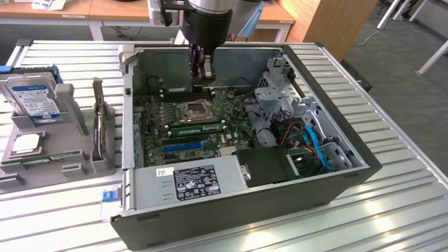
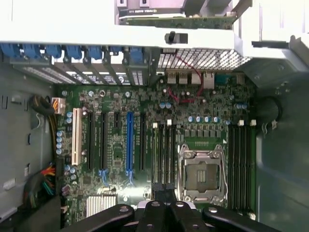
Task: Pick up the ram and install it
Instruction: 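Press down the ram until it locks into place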
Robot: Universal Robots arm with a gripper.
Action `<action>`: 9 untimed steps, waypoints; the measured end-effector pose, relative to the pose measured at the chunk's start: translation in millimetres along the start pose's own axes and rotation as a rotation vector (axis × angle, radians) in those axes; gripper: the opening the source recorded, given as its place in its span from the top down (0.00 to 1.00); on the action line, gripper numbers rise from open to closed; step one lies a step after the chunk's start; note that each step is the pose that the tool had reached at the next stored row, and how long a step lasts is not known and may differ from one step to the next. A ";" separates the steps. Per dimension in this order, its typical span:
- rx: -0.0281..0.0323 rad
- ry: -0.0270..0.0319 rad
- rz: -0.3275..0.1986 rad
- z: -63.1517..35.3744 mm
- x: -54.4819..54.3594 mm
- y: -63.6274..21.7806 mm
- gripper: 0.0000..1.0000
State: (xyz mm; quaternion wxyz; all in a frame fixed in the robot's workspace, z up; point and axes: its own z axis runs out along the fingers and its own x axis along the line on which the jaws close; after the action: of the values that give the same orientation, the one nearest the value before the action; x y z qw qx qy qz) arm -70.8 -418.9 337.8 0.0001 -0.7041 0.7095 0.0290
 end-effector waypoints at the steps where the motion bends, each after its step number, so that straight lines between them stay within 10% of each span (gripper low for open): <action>1: -0.0002 0.0000 0.000 -0.1 0.0 -2.7 0.90; 9: -0.0006 0.0000 0.000 -0.9 -0.1 -21.2 0.90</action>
State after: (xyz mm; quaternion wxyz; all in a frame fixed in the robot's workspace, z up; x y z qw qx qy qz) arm -49.6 -419.0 337.8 -0.0002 -0.7041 0.7095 0.0293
